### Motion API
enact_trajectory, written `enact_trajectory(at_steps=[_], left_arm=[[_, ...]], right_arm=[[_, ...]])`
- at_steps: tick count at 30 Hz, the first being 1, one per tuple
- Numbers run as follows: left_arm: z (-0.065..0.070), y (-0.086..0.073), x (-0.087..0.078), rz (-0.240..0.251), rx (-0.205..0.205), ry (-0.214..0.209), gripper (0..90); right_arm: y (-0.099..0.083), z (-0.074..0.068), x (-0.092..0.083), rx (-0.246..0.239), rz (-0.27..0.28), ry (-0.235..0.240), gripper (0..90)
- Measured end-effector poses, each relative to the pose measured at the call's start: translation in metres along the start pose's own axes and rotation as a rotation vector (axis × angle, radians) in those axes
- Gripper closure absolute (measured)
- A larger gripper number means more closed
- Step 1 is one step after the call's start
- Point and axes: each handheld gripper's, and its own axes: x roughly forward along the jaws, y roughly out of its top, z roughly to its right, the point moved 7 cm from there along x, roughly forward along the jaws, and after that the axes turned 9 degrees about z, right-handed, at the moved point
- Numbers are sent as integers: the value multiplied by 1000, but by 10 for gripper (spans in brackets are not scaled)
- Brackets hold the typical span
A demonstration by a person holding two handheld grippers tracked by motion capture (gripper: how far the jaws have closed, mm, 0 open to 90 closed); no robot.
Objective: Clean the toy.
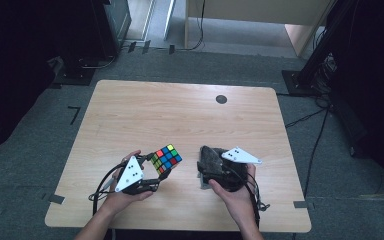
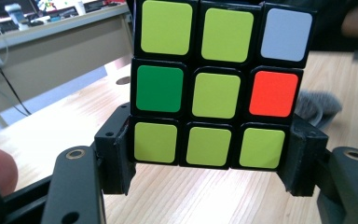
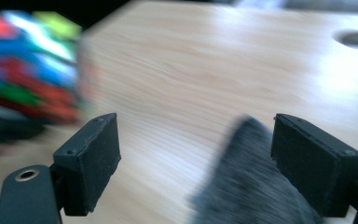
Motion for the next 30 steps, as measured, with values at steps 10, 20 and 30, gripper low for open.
enact_trajectory(at_steps=[10, 20, 30], left_arm=[[-13, 5, -7, 53, -159, -19, 337], [-14, 5, -8, 67, -212, -29, 337], [0, -2, 1, 17, -168, -66, 338]], right_arm=[[-54, 36, 31, -17, -187, -194, 187], [-79, 45, 39, -71, -244, -231, 666], [-8, 5, -4, 16, 138, 10, 716]])
